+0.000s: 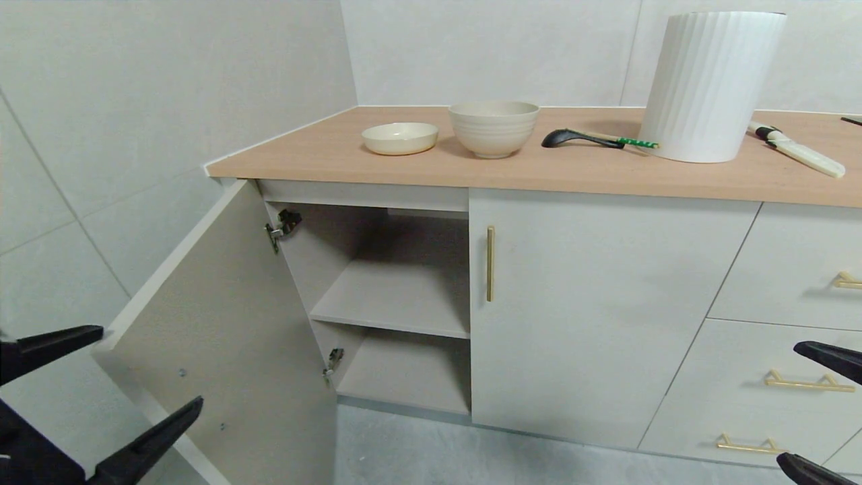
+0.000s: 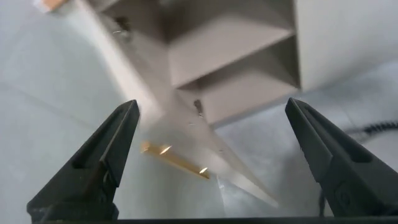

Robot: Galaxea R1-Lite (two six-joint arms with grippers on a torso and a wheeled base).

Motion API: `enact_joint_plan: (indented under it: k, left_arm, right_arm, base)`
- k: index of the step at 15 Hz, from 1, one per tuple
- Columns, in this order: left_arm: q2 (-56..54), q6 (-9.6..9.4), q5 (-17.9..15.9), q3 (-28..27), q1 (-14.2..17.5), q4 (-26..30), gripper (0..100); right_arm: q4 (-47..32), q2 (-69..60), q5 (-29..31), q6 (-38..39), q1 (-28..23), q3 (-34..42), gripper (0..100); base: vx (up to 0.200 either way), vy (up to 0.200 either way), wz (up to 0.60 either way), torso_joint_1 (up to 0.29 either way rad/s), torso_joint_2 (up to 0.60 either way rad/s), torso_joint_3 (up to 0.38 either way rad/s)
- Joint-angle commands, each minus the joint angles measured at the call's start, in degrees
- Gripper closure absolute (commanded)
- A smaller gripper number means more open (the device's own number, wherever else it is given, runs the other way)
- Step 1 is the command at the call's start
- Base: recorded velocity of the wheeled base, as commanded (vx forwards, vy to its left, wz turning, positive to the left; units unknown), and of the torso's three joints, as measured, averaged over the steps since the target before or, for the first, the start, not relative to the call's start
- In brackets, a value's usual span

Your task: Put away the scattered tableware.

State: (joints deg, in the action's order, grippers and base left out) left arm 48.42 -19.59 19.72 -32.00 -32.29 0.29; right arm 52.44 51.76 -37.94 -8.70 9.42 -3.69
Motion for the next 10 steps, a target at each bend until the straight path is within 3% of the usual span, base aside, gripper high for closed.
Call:
enact_joint_plan:
  k: [1, 5, 7, 8, 9, 10]
  left_arm:
    - [-3.1, 0.17, 0.1, -0.5, 2.5, -0.1, 0]
    - [-6.1, 0.17, 0.1, -0.7, 7.8, 0.6, 0]
    - [-7.9, -0.01, -2.9, -1.0, 7.9, -0.4, 0]
    - [-8.2, -2.12, -8.8, -1.5, 7.7, -4.0, 0]
    - [-7.3, -6.6, -17.4, -1.6, 7.7, -8.1, 0]
    - [-5.0, -8.45, -23.0, -1.7, 7.8, -9.2, 0]
  right_arm:
    - [0.0, 0.3, 0.0, 0.0, 0.0, 0.0, 0]
    - [0.0, 0.1, 0.0, -0.1, 0.0, 0.1, 0]
    - [0.0, 0.2, 0.0, -0.1, 0.0, 0.1, 0]
    - [0.0, 0.4, 0.0, -0.1, 0.1, 0.2, 0]
    - [0.0, 0.5, 0.0, -0.1, 0.1, 0.2, 0]
    - [0.0, 0.9, 0.0, -0.1, 0.1, 0.0, 0]
  base:
    - [0.0, 0.0, 0.0, 0.0, 0.0, 0.0]
    - [0.0, 0.0, 0.0, 0.0, 0.0, 0.0]
    - [0.0, 0.0, 0.0, 0.0, 0.0, 0.0]
    - [0.0, 0.0, 0.0, 0.0, 0.0, 0.0]
    - [0.0, 0.0, 0.0, 0.0, 0.0, 0.0]
    - [0.0, 0.0, 0.0, 0.0, 0.0, 0.0]
